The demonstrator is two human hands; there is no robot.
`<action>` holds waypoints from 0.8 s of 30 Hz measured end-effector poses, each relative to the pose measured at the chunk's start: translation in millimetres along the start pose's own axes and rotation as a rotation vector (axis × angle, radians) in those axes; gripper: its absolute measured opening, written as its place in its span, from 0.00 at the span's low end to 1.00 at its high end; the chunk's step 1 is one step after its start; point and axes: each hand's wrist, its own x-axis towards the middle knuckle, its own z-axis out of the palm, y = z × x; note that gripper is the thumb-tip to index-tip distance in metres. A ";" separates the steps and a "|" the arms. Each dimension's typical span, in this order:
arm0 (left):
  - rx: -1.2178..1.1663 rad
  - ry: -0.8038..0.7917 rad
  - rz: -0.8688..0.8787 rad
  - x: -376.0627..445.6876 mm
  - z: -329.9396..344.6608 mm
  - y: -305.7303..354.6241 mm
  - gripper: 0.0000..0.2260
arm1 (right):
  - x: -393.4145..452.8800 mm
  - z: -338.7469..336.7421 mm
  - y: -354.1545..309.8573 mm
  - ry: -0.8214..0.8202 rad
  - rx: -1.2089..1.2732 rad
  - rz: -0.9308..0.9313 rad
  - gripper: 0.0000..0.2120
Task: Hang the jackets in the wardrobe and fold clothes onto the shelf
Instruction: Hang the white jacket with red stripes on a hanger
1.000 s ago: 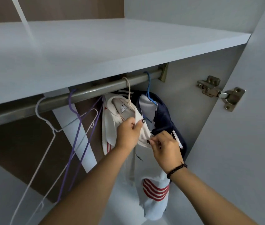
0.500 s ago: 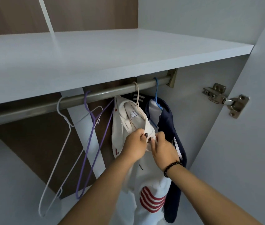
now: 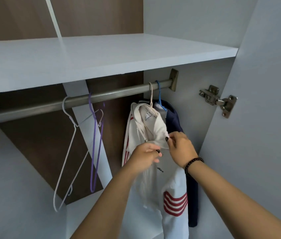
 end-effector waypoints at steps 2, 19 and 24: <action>0.038 -0.026 -0.054 -10.8 6.9 -2.0 0.10 | -18.7 -3.7 0.8 -0.018 0.042 -0.053 0.13; 0.744 -0.167 -0.078 -116.4 72.3 -52.1 0.13 | -159.5 -27.8 60.4 -0.576 -0.275 -0.036 0.16; 0.898 -0.225 -0.054 -146.4 99.6 -72.3 0.16 | -220.6 -40.2 78.8 -0.621 -0.304 0.103 0.15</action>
